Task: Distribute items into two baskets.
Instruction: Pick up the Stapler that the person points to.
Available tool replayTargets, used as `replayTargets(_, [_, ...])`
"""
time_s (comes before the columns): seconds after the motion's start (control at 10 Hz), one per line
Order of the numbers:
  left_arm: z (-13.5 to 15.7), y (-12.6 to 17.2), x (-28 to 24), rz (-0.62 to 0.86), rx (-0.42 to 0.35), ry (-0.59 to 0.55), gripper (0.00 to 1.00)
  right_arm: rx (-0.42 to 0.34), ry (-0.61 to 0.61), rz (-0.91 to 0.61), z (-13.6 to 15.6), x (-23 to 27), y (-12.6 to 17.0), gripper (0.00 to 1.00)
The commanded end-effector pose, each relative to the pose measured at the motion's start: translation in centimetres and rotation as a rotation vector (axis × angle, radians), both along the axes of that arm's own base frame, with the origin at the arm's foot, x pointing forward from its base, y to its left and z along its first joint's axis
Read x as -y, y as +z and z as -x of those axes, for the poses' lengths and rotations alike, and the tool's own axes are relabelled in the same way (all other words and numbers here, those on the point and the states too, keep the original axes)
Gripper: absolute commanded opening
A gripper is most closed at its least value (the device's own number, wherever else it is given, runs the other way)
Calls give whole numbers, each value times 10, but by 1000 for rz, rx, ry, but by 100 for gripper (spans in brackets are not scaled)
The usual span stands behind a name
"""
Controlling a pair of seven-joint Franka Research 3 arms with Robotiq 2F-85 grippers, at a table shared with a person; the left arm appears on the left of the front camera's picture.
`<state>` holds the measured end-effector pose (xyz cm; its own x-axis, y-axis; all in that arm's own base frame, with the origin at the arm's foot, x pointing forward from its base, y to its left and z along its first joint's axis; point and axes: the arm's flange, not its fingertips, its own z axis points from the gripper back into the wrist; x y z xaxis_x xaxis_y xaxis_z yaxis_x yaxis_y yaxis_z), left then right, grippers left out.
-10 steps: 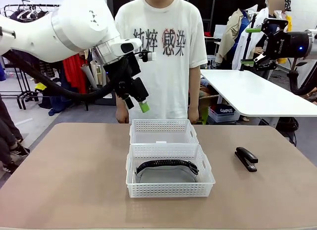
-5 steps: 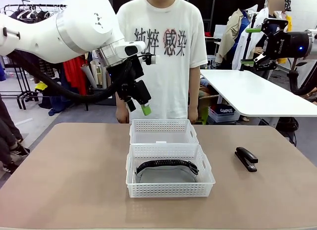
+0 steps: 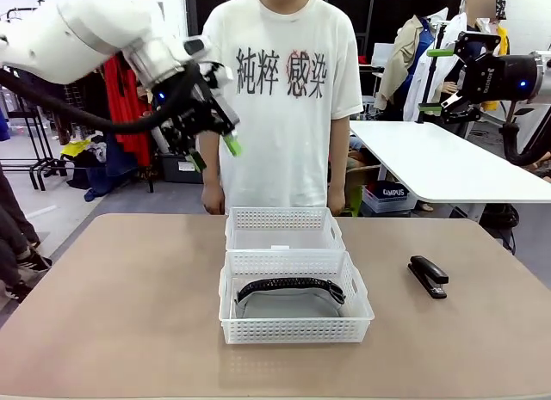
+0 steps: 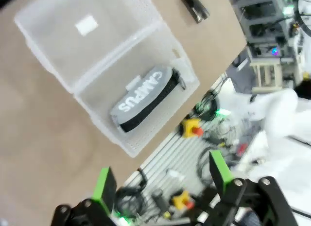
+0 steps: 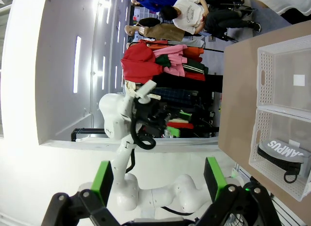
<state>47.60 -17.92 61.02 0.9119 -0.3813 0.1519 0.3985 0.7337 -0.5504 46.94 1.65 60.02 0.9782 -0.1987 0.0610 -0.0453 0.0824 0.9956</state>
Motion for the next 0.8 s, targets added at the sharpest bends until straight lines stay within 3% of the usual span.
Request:
replayTargets(0.0, [-14,28,-23,204,-53,115,100,1,1,0,0,0,1,100])
replayTargets(0.3, [-32,51,-82,504,-146,253,100,1,1,0,0,0,1,100])
replayTargets(0.5, [-37,55,-120,632,-156,313,100,1,1,0,0,0,1,100])
replayTargets(0.7, [-32,48,-152,768,-177,278,100,1,1,0,0,0,1,100])
